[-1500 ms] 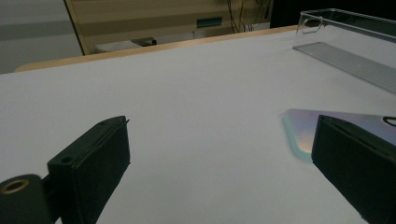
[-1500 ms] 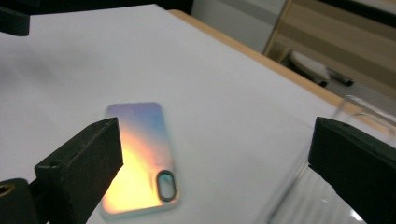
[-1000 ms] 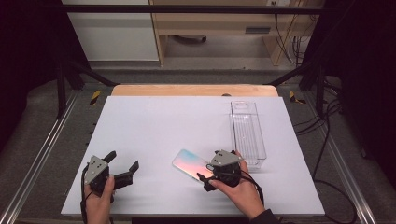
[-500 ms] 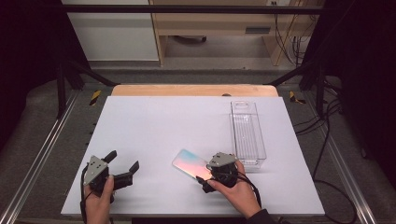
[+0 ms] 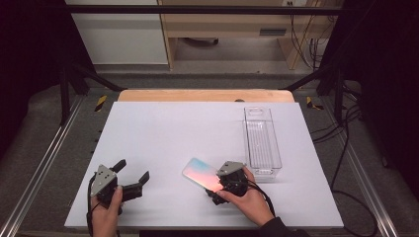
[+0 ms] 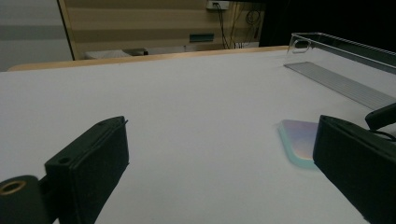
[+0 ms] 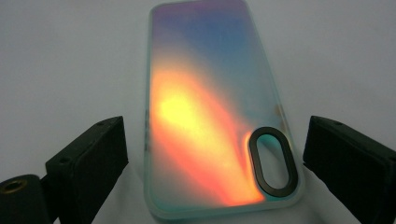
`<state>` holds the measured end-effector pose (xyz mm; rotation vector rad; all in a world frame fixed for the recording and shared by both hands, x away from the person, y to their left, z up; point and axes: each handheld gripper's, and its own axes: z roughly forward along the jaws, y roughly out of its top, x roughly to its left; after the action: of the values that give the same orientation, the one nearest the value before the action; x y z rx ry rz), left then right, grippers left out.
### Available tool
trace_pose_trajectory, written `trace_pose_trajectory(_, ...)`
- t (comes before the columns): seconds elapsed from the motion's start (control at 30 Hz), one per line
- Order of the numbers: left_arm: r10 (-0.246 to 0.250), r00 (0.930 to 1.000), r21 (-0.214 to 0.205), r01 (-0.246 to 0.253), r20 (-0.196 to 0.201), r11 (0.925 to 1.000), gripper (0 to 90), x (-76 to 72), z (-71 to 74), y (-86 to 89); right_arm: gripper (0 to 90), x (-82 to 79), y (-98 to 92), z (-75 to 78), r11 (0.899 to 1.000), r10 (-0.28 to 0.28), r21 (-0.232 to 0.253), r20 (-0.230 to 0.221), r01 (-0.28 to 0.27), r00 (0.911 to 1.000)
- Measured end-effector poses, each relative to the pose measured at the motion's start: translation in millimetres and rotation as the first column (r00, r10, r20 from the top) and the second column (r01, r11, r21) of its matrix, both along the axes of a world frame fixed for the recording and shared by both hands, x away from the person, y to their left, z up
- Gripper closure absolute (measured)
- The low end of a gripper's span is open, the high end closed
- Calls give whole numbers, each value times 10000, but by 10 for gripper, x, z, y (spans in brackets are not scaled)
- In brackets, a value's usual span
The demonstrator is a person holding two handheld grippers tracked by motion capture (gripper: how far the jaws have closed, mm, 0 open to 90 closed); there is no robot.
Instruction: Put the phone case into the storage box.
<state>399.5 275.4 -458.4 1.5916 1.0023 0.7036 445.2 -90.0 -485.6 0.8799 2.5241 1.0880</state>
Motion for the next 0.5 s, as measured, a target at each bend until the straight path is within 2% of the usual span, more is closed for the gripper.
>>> trace_pose_trajectory(0.17,-46,10000,-37,46,12,10000,32,-2,3,-18,79,18,9,-29,9999,71,-103,-125,-72,9999)
trace_pose_trajectory(0.27,-96,10000,-31,96,-2,9999,32,-1,2,-29,103,11,13,-39,9997,88,-232,-34,-88,10000)
trace_pose_trajectory(0.5,-177,9998,-64,177,-35,9998,33,0,0,-54,161,-7,-13,-46,9999,102,-108,115,-101,9999)
